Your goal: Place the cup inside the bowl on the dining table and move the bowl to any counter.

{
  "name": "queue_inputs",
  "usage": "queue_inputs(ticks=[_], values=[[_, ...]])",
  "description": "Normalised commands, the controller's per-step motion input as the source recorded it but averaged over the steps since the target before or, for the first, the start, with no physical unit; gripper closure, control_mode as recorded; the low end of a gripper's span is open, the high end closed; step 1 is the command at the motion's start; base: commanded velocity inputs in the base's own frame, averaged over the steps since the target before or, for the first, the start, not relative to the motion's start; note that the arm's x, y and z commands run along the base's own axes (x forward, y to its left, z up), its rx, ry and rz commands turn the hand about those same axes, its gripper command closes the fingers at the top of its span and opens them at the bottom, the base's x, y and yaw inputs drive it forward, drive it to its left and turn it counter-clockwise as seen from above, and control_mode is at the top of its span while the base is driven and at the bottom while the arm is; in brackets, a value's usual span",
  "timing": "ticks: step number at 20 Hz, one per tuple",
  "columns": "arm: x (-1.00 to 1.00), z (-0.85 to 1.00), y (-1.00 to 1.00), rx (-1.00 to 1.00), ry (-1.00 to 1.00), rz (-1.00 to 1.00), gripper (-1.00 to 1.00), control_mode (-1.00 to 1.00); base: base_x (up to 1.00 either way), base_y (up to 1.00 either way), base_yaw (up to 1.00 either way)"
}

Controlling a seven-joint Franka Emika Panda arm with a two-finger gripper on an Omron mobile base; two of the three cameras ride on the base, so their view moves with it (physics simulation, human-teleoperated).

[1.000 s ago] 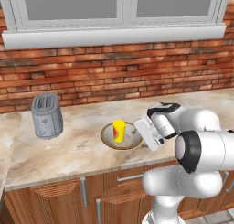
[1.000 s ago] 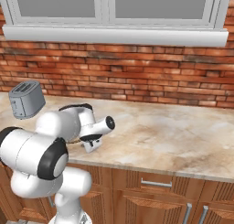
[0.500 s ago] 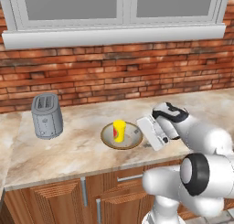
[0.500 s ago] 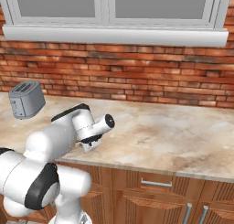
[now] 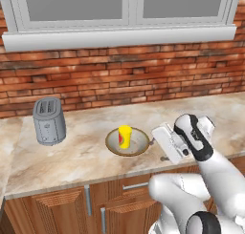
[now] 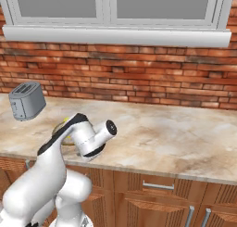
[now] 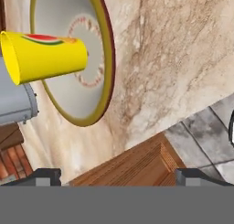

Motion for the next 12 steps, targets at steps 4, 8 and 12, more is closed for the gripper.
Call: queue_inputs(ticks=[4,8,12], values=[[-0.59,0.3,-0.04,-0.03,0.0,0.0,-1.0,-1.0,0.0,0.0,0.0],[-0.39,0.43,0.0,-0.06,0.0,0.0,-1.0,-1.0,0.0,0.0,0.0],[-0.32,0.57,0.0,-0.1,0.0,0.0,-1.0,-1.0,0.0,0.0,0.0]])
